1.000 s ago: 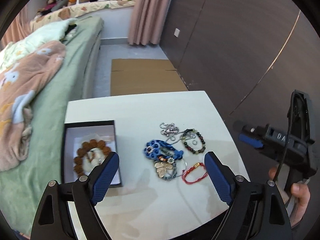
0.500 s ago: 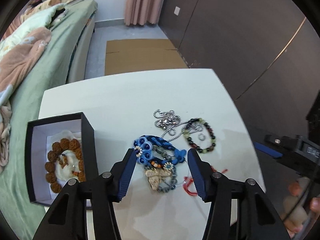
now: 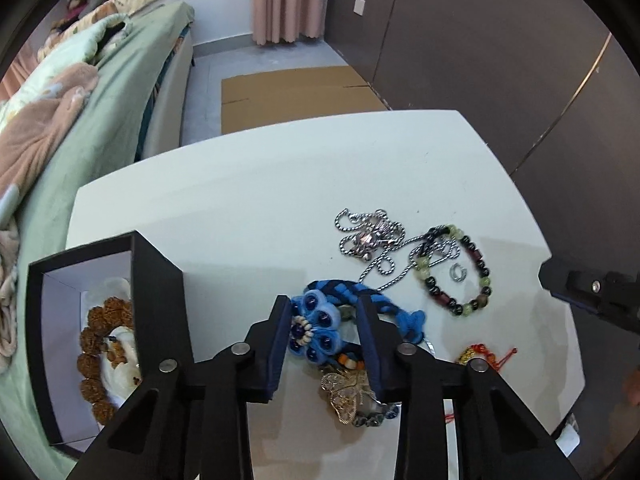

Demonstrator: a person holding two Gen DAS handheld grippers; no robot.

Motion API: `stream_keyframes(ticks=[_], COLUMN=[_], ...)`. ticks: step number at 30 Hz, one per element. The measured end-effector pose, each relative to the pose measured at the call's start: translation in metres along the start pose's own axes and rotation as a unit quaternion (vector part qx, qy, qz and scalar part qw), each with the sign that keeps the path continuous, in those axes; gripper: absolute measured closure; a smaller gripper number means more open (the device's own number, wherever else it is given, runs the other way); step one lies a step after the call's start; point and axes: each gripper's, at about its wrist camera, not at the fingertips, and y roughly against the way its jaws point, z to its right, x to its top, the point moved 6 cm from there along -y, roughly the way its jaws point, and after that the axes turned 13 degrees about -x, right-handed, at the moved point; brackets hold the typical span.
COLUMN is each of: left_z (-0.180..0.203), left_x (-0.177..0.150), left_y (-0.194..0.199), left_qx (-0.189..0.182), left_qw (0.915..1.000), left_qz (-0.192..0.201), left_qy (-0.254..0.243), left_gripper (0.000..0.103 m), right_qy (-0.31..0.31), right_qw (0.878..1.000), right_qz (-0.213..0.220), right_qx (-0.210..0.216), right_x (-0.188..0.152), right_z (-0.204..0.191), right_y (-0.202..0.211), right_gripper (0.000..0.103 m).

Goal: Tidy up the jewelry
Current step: 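Carry the blue bracelet toward the box with the left gripper while the right gripper grasps the dark bead bracelet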

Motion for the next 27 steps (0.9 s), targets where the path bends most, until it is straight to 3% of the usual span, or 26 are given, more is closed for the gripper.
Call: stream_keyframes(ticks=[2,8,11,17,23,27], left_z=[-0.003,-0.005,-0.006,-0.004,-0.015,-0.022], left_x=[-0.001,0.005,0.008,0.013,0.014,0.009], left_y=[-0.002,0.009,0.02,0.047,0.071,0.082], left_qx=[0.005,-0.039,-0.062,-0.093,-0.098,-0.099], left_qw=[1.0,0.999,0.9974,0.9937,0.9915,0.9906], left_qz=[0.002,0.021,0.034,0.061,0.084,0.094], left_qy=[-0.002,-0.001,0.011,0.015,0.017,0.017], left_gripper=[0.077,0.091,0.091,0.092,0.092,0.091], right_qy=[0.004,0.014,0.022,0.05,0.088,0.112], right_qw=[1.0,0.999,0.997,0.992,0.98,0.971], right_qz=[0.003,0.0,-0.001,0.01,0.034,0.046], right_qx=[-0.016,-0.049,-0.068,-0.112,-0.176,-0.206], right_x=[0.002,0.006,0.007,0.007,0.004,-0.001], right_z=[-0.003,-0.01,-0.015,-0.027,-0.037,-0.044], right_y=[-0.003,-0.019,-0.026,-0.033,-0.033,-0.029], right_gripper=[0.041,0.048,0.058,0.06,0.063,0.075])
